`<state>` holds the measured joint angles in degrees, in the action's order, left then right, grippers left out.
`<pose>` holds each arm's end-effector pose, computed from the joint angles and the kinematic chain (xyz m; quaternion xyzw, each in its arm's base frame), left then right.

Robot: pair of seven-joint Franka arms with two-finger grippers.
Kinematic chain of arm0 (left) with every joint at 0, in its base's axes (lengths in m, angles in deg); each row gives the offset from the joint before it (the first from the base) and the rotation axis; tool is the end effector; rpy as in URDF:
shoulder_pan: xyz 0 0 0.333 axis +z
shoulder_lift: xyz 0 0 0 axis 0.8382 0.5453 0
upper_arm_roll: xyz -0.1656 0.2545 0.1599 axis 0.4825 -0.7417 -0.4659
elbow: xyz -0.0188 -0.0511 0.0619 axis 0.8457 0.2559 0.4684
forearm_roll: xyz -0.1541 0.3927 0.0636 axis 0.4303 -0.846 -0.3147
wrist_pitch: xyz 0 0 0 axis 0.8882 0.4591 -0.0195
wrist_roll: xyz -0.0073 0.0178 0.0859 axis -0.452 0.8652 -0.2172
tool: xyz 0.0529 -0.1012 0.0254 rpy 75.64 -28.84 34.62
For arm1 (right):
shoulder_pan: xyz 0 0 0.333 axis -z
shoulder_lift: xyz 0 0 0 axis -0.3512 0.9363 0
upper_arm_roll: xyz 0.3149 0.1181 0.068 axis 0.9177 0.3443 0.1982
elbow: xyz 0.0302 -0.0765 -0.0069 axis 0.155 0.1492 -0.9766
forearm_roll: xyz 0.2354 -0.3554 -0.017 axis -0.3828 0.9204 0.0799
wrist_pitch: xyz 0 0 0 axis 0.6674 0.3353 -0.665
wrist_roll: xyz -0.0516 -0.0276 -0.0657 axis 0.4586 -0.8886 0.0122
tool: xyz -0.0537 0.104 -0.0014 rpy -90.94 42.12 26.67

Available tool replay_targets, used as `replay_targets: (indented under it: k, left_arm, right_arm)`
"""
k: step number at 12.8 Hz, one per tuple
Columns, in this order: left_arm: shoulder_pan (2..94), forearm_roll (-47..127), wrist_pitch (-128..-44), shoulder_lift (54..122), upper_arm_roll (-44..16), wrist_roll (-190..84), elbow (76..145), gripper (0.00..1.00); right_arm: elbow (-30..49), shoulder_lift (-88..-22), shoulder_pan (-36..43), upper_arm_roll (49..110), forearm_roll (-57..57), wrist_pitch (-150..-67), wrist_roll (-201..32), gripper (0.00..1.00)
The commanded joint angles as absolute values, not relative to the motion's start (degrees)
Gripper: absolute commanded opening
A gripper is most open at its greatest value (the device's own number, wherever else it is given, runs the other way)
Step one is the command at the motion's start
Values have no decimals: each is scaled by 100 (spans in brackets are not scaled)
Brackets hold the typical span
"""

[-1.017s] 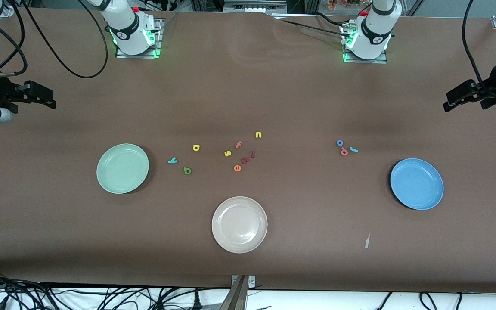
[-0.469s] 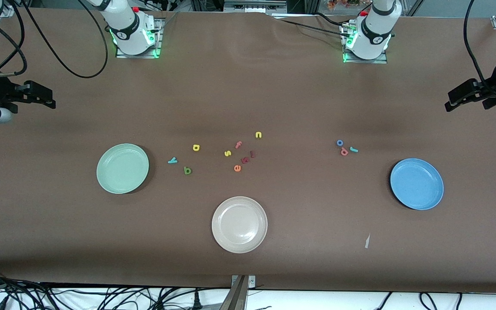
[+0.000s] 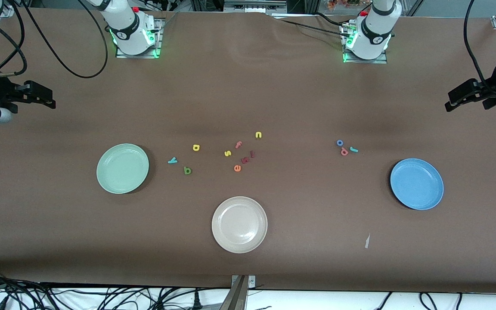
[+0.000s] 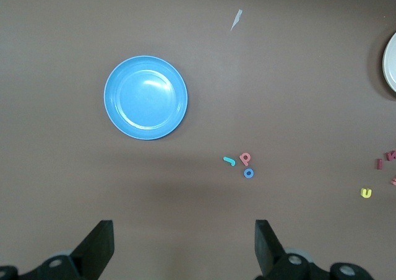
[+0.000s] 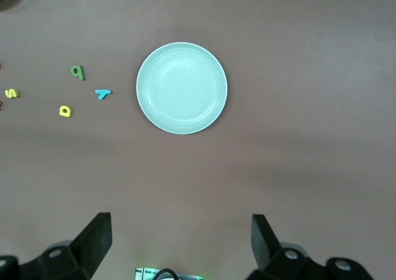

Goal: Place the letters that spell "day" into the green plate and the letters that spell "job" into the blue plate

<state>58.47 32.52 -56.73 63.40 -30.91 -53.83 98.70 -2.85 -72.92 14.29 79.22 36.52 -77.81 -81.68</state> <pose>0.5918 0.0012 0.6460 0.9985 0.0507 -0.0119 0.0152 0.6100 0.0074 0.6098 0.9956 0.0719 -0.0596 0.0005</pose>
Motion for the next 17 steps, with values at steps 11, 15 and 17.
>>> replay_targets:
  k: [11, 15, 17]
  left_arm:
    - [5871, 3207, -5770, 6346, -3091, -5511, 9850, 100]
    - [5871, 3207, -5805, 6355, -3091, -5502, 9850, 100]
    - [5880, 3207, -5831, 6346, -3099, -5502, 9850, 100]
  right_arm:
    - [-350, -7303, 1432, 7913, 3484, -7686, -8103, 100]
    - [-359, -7303, 1432, 7904, 3475, -7686, -8103, 100]
    - [-350, -7303, 1432, 7904, 3475, -7686, -8103, 100]
